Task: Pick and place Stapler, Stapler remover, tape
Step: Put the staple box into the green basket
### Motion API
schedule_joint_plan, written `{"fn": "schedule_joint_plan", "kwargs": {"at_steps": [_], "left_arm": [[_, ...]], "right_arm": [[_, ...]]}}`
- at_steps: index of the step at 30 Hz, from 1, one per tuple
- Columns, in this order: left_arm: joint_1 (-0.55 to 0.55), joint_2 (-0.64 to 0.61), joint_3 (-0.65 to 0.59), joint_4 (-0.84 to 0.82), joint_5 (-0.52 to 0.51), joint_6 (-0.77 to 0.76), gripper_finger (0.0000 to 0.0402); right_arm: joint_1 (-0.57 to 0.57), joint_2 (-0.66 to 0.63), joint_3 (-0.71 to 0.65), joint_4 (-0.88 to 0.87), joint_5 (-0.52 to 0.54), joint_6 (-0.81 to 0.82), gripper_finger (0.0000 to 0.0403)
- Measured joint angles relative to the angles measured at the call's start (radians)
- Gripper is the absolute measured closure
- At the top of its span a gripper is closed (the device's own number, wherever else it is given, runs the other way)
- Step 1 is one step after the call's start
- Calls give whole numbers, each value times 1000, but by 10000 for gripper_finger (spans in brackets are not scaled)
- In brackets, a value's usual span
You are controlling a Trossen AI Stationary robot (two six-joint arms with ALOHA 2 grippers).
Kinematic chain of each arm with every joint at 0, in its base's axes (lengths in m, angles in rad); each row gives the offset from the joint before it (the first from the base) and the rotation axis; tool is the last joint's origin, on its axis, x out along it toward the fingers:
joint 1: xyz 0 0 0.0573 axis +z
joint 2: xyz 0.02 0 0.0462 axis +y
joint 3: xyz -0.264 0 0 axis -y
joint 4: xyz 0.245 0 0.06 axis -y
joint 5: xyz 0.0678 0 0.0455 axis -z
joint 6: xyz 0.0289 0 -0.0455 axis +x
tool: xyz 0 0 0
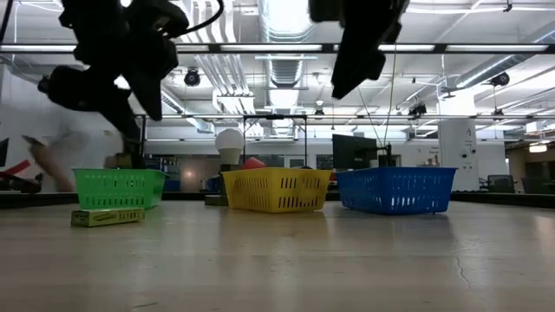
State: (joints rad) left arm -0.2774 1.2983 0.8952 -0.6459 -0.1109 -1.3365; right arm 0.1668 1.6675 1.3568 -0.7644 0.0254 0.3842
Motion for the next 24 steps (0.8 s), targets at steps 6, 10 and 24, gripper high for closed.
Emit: {"fn": "schedule_joint_plan", "kwargs": {"at_steps": [6, 10, 24], "left_arm": [[-72, 123, 1, 45, -67, -53, 200], [-82, 203, 1, 43, -52, -52, 200], [-87, 361, 7, 54, 5, 22, 204]], "right_arm": [[9, -219, -158, 104, -2, -15, 215], [7, -381, -260, 176, 1, 8, 221], [5, -728, -469, 284, 45, 79, 226]]}}
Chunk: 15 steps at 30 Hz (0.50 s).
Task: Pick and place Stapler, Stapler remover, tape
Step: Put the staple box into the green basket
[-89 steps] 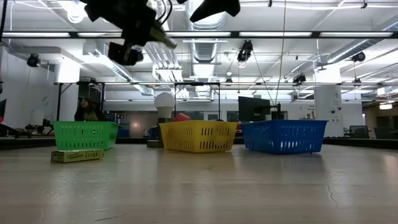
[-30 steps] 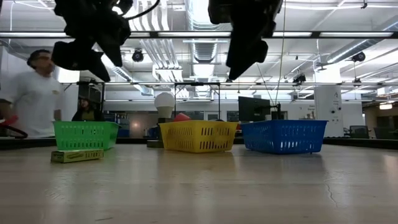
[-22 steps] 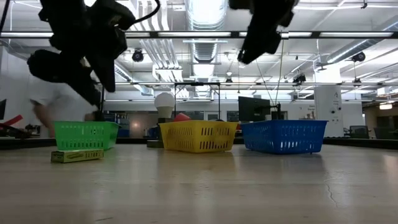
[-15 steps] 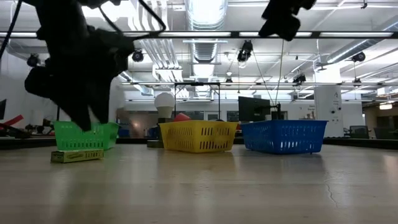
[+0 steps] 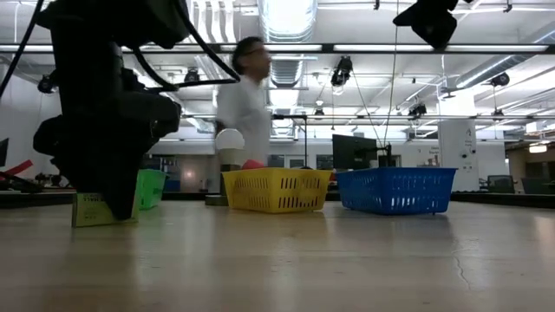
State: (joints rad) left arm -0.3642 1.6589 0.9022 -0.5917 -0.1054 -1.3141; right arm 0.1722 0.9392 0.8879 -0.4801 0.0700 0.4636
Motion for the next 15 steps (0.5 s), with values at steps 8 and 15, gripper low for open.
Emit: {"fn": "schedule_joint_plan", "kwargs": {"at_steps": [8, 15], "left_arm": [[5, -25, 13, -29, -1, -33, 319], [42, -173, 22, -97, -84, -82, 362]], "right_arm": [[-6, -86, -35, 5, 71, 30, 240], [-7, -124, -49, 2, 83, 19, 254]]}}
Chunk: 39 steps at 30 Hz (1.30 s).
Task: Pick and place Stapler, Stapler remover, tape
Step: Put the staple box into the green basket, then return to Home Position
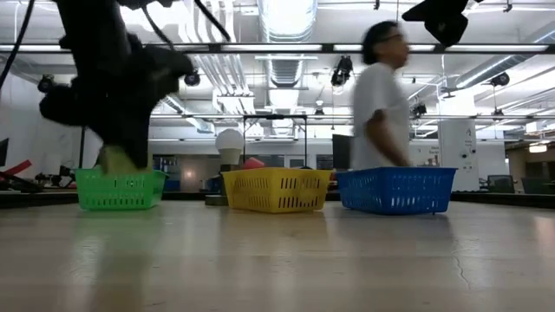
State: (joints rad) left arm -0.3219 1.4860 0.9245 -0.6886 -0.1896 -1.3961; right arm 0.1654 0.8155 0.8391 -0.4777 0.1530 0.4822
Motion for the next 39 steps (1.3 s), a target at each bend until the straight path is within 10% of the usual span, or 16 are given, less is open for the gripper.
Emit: {"fn": "schedule_joint_plan", "kwargs": {"at_steps": [7, 13, 25, 39], "left_arm": [[77, -200, 2, -273, -191, -203, 327], [221, -316, -28, -327, -213, -83, 352], [602, -327, -194, -105, 42, 167, 320], [607, -362, -255, 210, 259, 461, 197]], "right_arm": [[-2, -44, -23, 117, -55, -78, 276], [-4, -130, -88, 153, -72, -113, 308], [-28, -316, -228, 87, -72, -102, 367], [-36, -486, -449, 289, 8, -41, 369]]}}
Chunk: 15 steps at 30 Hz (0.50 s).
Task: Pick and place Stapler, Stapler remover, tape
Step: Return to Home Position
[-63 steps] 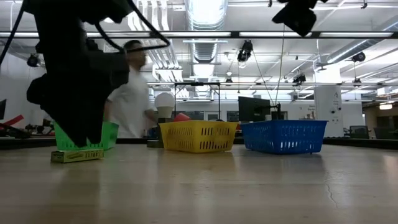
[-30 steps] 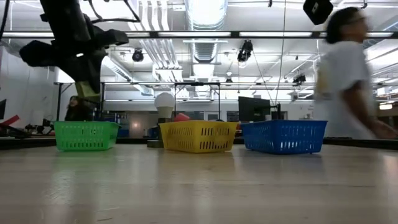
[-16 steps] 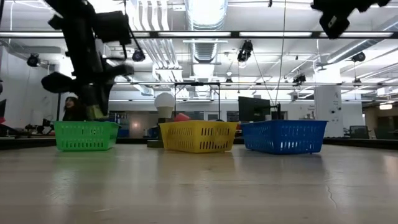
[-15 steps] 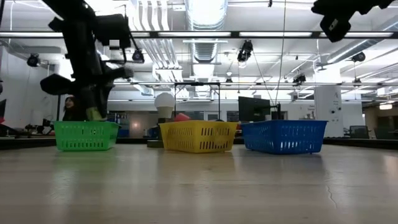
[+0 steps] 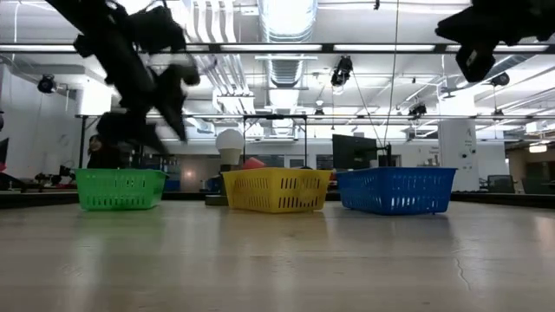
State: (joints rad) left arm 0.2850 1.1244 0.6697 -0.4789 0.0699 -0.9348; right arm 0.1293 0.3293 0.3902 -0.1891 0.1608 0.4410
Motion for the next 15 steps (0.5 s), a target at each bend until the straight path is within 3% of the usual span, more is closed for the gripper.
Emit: {"fn": "schedule_joint_plan", "kwargs": {"at_steps": [4, 8, 12, 15], "left_arm": [[-126, -96, 13, 126, -87, 89, 192], [-359, -228, 14, 268, -377, 206, 201], [-593, -324, 14, 174, -616, 555, 206], [-722, -376, -11, 172, -708, 597, 206]], "right_arm": [[1, -164, -80, 6, -5, -6, 369], [2, -329, -135, 11, -15, -54, 369], [-1, -297, -135, -53, 19, -210, 369], [-1, -259, -131, -52, 23, -191, 369]]}}
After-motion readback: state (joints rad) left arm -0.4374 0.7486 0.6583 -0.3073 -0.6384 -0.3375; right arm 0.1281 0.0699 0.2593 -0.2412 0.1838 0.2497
